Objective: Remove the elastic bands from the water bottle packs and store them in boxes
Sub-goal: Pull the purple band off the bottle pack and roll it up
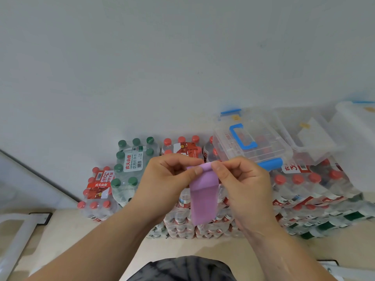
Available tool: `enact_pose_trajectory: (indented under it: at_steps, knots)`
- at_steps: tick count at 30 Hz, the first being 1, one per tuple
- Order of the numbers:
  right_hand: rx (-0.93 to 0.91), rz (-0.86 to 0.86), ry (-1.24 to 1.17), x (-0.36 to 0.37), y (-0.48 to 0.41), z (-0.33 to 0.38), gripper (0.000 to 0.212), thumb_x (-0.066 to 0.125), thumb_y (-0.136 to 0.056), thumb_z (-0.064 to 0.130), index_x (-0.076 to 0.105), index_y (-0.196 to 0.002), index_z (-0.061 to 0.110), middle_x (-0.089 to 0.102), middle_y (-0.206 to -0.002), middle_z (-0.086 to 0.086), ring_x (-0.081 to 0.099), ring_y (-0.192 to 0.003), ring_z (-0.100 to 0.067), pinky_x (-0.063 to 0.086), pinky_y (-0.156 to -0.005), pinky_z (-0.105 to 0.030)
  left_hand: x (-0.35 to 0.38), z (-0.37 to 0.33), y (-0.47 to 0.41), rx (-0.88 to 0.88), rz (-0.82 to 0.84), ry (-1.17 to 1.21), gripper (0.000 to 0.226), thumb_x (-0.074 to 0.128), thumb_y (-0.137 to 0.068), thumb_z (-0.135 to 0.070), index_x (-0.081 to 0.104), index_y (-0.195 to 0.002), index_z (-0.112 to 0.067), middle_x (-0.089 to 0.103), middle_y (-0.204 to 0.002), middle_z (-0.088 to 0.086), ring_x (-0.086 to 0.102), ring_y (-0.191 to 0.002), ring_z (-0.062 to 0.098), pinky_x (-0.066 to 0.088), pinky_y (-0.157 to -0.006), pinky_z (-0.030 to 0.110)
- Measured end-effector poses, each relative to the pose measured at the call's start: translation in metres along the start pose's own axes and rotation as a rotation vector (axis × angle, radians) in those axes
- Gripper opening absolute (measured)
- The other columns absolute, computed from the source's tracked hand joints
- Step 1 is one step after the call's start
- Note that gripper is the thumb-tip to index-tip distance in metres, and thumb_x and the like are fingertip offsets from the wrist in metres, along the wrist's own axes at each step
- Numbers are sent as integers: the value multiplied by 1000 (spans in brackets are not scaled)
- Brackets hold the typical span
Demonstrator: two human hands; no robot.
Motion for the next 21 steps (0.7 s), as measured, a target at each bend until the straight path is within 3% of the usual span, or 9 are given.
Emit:
enact_pose_trajectory:
  at_steps: [3, 7, 13, 16, 18, 21]
  knots:
    - [-1, 31, -17, 1, -2, -3, 4, 79, -88, 29, 78, -84, 31, 80, -84, 1, 77, -80, -14, 59, -71, -21, -1, -1, -1, 16, -2, -6, 20, 78, -81, -6, 82, -85, -25, 79, -85, 3, 75, -81, 13, 57, -71, 19]
    - [-11, 42, 19, -1, -3, -5, 15, 80, -87, 18, 76, -81, 32, 78, -83, 2, 76, -78, -12, 58, -70, -20, -1, -2, -1, 1, 14, 37, 14, 79, -70, -22, 82, -84, -26, 79, -85, 3, 75, -80, 12, 57, -70, 20]
    - [-9, 30, 35, -3, -3, -7, 10, 82, -83, 27, 77, -82, 35, 78, -85, 4, 75, -79, -13, 59, -71, -22, -1, 1, -2, -64, 52, 0, 13, 74, -87, -13, 81, -94, -20, 79, -91, 9, 76, -85, 26, 62, -71, 35]
    - [12, 40, -10, -2, -4, -6, 4, 80, -82, 30, 77, -82, 33, 78, -84, 3, 74, -78, -12, 59, -71, -22, -1, 0, -3, -43, 23, -8, 12, 77, -79, -21, 82, -90, -24, 79, -88, 6, 75, -82, 19, 60, -70, 29]
    - [12, 45, -15, -2, -4, -4, 5, 78, -84, 37, 77, -84, 31, 78, -84, 0, 75, -79, -14, 60, -71, -24, -1, 1, -5, -29, 5, -16, 15, 77, -83, -12, 82, -88, -25, 79, -87, 5, 74, -81, 17, 60, -72, 29]
    - [11, 55, 3, -3, -5, -6, 5, 78, -89, 28, 77, -85, 31, 78, -84, 0, 75, -79, -15, 60, -72, -24, -1, 2, -6, -18, 10, -26, 22, 75, -85, -4, 81, -86, -26, 79, -88, 5, 75, -84, 18, 60, -76, 29]
Point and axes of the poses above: each hand's wrist, its own y-axis away from the middle knuckle, its own x-axis out of the palm, z = x × y, the point moved 2 cm from there along -y, towards the middle knuckle
